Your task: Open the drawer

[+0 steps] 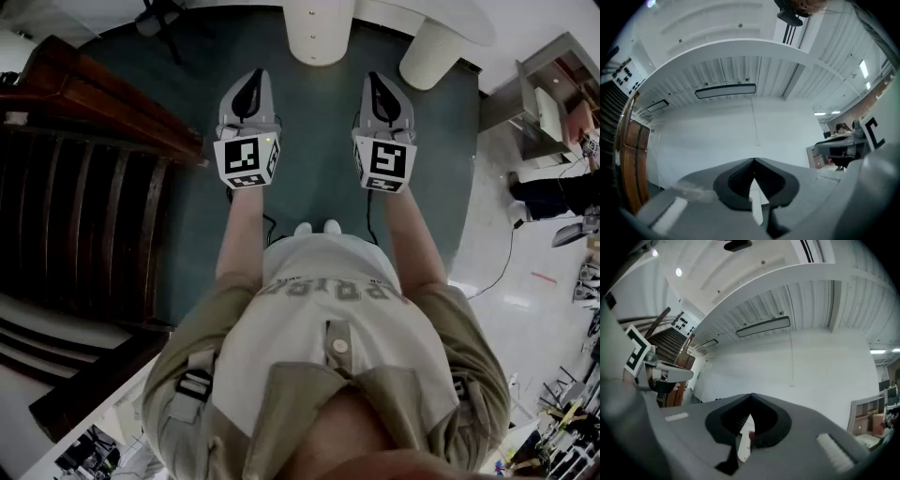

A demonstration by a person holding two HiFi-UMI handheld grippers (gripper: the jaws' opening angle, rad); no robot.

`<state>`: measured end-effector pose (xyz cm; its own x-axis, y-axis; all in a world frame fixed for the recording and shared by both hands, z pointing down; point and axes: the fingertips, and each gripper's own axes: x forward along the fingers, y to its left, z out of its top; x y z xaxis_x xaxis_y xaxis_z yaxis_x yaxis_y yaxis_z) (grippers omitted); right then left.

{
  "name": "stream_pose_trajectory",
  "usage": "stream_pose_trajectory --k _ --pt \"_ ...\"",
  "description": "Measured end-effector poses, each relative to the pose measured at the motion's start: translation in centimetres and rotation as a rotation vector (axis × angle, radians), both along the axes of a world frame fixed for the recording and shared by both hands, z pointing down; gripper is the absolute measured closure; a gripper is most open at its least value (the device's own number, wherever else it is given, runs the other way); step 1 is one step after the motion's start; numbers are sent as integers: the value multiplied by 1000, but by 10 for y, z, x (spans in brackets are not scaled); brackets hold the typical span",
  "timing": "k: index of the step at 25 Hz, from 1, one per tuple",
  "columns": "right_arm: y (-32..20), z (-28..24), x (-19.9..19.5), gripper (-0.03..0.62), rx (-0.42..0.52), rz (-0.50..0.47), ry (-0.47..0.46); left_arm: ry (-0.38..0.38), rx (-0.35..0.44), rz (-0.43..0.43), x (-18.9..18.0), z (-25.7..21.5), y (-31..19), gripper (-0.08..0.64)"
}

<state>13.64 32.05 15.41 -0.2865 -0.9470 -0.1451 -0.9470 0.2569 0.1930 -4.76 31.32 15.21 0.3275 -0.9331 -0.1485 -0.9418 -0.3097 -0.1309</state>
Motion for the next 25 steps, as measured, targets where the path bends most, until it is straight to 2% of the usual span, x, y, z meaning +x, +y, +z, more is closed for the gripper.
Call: stream_pose_trajectory --k 17,22,23,24,25 --pt "5 -4 -7 594 16 -14 26 8 -13 -5 -3 7 2 558" --pt "2 4 5 591 -15 -15 -45 17 -18 14 0 9 2 558" --pt "1 5 6 582 -19 -21 -57 24 -22 21 -1 10 2 558" --pt "1 7 7 528 -25 -33 -66 35 -28 30 -2 11 2 527" --pt "0 9 6 432 -34 -46 -72 47 -37 40 -2 13 1 453"
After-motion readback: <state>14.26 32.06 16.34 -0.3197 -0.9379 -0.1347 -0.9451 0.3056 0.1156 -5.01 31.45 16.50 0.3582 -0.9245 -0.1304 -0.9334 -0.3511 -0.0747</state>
